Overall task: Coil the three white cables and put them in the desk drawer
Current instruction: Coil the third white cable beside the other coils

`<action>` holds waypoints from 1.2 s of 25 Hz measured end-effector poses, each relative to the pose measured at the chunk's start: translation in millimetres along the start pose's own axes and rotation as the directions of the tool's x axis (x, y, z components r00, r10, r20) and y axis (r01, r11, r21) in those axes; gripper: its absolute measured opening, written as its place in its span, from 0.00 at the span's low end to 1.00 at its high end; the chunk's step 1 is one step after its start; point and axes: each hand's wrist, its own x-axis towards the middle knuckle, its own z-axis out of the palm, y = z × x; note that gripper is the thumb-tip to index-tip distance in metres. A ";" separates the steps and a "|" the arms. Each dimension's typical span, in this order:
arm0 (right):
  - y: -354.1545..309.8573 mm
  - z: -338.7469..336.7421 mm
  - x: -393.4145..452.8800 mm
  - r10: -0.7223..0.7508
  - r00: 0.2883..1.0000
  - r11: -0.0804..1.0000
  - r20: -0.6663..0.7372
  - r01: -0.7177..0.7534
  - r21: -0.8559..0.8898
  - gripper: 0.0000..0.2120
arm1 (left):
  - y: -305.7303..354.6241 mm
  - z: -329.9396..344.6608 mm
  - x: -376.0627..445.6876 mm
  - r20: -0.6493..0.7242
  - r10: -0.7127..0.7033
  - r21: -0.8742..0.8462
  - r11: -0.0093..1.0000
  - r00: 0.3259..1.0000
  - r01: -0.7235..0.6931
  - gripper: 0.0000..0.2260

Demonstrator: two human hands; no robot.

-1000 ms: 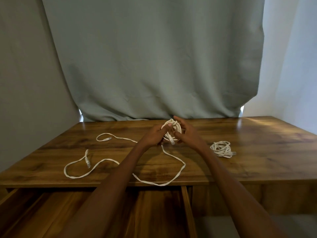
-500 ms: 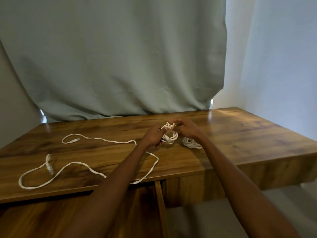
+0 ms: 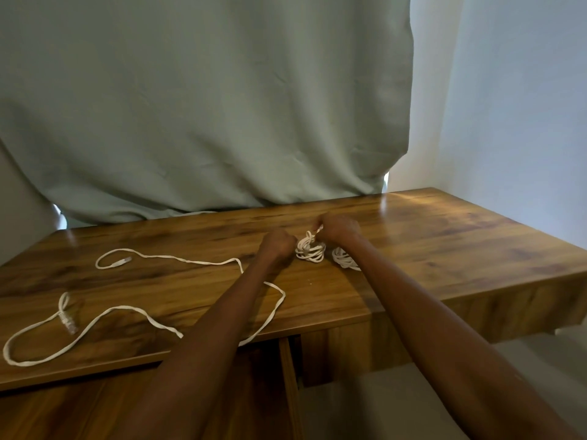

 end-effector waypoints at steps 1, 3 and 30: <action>-0.3 2.7 3.6 0.022 1.000 1.000 -0.018 -0.023 -0.021 0.11 | -1.8 -4.1 -0.2 -0.026 0.023 0.028 0.999 0.999 -0.022 0.14; -0.8 7.1 9.4 0.064 0.998 0.998 -0.012 -0.064 -0.021 0.12 | -6.6 -13.6 1.3 -0.070 0.053 0.065 0.997 0.996 -0.048 0.12; -260.3 82.3 -115.2 -0.749 0.653 0.657 0.114 0.709 0.255 0.25 | -169.8 -256.7 -142.1 -0.354 0.001 -0.084 0.996 0.935 -0.033 0.10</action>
